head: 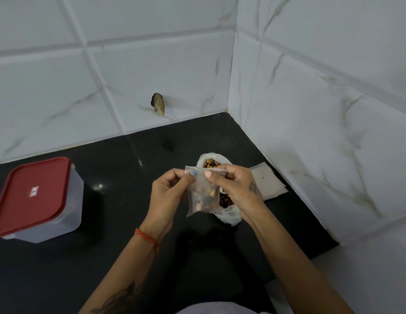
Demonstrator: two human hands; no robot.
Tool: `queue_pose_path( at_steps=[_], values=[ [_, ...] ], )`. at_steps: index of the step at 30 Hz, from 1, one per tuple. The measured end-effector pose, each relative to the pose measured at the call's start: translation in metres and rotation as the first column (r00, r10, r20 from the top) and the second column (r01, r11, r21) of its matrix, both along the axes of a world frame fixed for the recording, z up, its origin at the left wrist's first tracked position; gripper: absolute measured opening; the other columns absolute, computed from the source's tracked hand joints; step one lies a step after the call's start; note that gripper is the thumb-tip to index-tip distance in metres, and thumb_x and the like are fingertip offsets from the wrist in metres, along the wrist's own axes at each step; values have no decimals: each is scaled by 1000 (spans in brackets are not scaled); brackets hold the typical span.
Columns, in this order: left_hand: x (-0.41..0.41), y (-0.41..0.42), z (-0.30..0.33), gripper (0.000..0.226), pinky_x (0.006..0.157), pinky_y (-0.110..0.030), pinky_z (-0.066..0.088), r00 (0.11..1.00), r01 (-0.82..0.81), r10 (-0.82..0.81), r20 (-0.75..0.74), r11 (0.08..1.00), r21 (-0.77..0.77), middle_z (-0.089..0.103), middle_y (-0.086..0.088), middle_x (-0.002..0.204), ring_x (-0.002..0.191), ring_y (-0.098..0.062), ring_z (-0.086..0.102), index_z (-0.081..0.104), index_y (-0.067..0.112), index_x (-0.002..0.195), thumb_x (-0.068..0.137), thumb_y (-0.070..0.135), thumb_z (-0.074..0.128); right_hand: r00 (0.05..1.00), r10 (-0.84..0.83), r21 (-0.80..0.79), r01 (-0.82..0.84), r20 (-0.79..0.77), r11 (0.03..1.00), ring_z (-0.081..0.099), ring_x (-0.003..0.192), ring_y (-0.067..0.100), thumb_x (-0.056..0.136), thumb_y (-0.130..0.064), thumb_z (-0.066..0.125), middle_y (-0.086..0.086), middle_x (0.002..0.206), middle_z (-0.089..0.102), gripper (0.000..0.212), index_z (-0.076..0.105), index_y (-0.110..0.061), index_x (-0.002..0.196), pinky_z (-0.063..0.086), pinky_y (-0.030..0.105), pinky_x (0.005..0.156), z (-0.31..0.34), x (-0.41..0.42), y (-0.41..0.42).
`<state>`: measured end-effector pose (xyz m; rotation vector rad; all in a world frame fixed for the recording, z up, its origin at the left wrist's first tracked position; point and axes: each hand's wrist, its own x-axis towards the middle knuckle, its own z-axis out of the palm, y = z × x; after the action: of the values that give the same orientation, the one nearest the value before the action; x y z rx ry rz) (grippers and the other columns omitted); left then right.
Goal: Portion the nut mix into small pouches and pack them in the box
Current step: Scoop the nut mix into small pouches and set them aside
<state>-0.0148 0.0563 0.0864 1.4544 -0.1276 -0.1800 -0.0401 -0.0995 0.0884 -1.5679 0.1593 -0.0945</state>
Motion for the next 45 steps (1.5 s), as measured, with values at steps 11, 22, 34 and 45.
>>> queue_pose_path(
  at_steps=[11,22,34,45],
  values=[
    [5,3,2,9,69,-27,55,995,88,-88,-39,996,-26,70,-5,85,80,-16,67,69,10,90,88,11,61,1000,20,-24,-19,8,1000,69,86,16,88,-19,65,11,88,71,10,72,-12,91,57,31,77,2,3,7],
    [9,1,1,11,64,-23,52,1000,23,-23,-21,1000,-15,68,-7,84,77,-15,64,67,8,80,89,8,60,998,49,60,-47,-25,997,69,84,15,87,-15,66,12,88,72,14,71,-5,94,55,22,71,4,8,5],
    [11,8,2,20,60,-28,53,999,19,-18,-40,1000,12,67,-9,86,78,-21,63,68,11,79,93,17,55,992,3,95,9,-128,995,65,70,4,83,-18,69,-3,72,70,7,73,-13,83,47,13,58,3,16,3],
    [10,12,1,19,66,-28,51,999,-39,39,-36,999,9,68,-3,81,78,-16,63,72,16,79,91,16,58,973,90,109,-68,-213,992,62,93,25,86,-29,66,12,92,68,25,69,-8,99,48,44,90,8,17,9]
  ],
)
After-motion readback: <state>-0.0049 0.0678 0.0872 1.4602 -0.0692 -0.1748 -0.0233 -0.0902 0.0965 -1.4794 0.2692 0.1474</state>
